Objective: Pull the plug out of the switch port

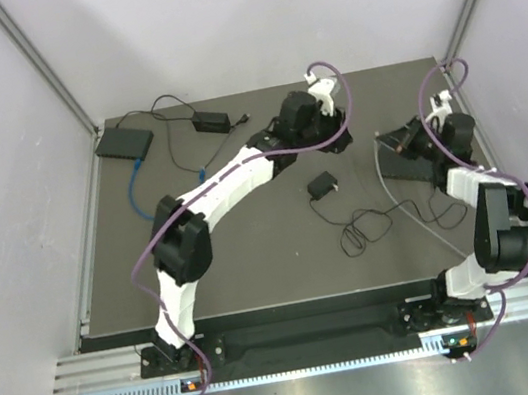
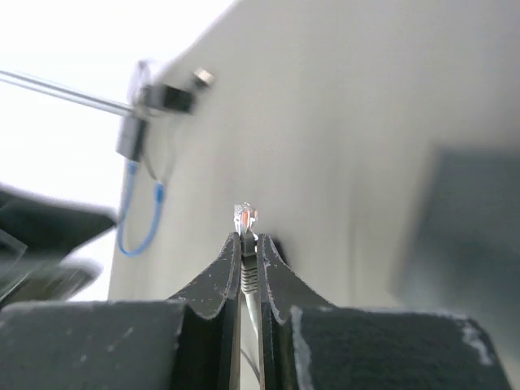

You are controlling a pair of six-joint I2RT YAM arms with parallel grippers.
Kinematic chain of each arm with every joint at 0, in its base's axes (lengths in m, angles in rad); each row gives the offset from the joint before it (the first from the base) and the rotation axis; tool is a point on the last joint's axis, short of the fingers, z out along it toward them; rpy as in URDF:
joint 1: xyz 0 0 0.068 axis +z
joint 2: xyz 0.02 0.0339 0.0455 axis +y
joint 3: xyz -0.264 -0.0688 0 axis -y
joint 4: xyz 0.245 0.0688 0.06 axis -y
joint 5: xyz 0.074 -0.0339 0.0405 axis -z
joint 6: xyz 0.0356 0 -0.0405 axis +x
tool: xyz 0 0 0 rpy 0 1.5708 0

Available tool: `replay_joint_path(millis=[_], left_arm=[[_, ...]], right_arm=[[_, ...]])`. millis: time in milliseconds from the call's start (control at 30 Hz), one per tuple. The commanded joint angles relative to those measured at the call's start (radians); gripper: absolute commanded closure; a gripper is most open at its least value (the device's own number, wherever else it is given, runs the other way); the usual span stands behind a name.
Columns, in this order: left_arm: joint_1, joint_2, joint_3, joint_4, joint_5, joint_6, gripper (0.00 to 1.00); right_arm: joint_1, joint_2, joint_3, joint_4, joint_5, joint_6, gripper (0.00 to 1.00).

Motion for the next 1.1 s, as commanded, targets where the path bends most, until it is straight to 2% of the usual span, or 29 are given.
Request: replay_joint_path(millis=[0,100,233,267,467,633,833,933,1067], left_arm=[[-0.011,-0.129,-0.042,-0.007,0.02,-0.069,0.46],[-0.008,-0.195,-0.097,-0.026,0.005,-0.111,0.46],[-0.008,-0.308,-0.185,-0.035,-0.027,-0.114,0.45],[-0.006,-0.328,-0.2,-0.043,-0.035,-0.11,0.45],[-0.003,-0.491,-0.328,-0.064,-0.094,-0.111,0.44],[0.001,-0.588,-0.4,-0.063,-0.137,-0.103,0.43],[0.021,-0.612,-0.409,-0.087,-0.158,-0.077,0.43],[0.035,-0.626,-0.444,-0.078,-0.183,-0.073,0.42],[0.064,-0.649,-0.478,-0.078,-0.181,-0.096,0.42]], right_arm=[[0.094,0.032,0.111,0.251,0.096,0.099,1.0],[0.181,0.051,0.157,0.346,0.262,0.16,1.0],[0.283,0.093,0.275,0.394,0.389,0.192,1.0],[0.287,0.11,0.276,0.382,0.392,0.177,1.0],[0.29,0.222,0.577,0.328,0.358,0.139,1.0],[0.289,0.267,0.722,0.27,0.329,0.116,1.0],[0.333,0.166,0.759,0.265,0.312,0.088,1.0],[0.372,0.103,0.824,0.153,0.331,-0.041,1.0],[0.399,0.04,0.885,0.066,0.405,0.031,1.0]])
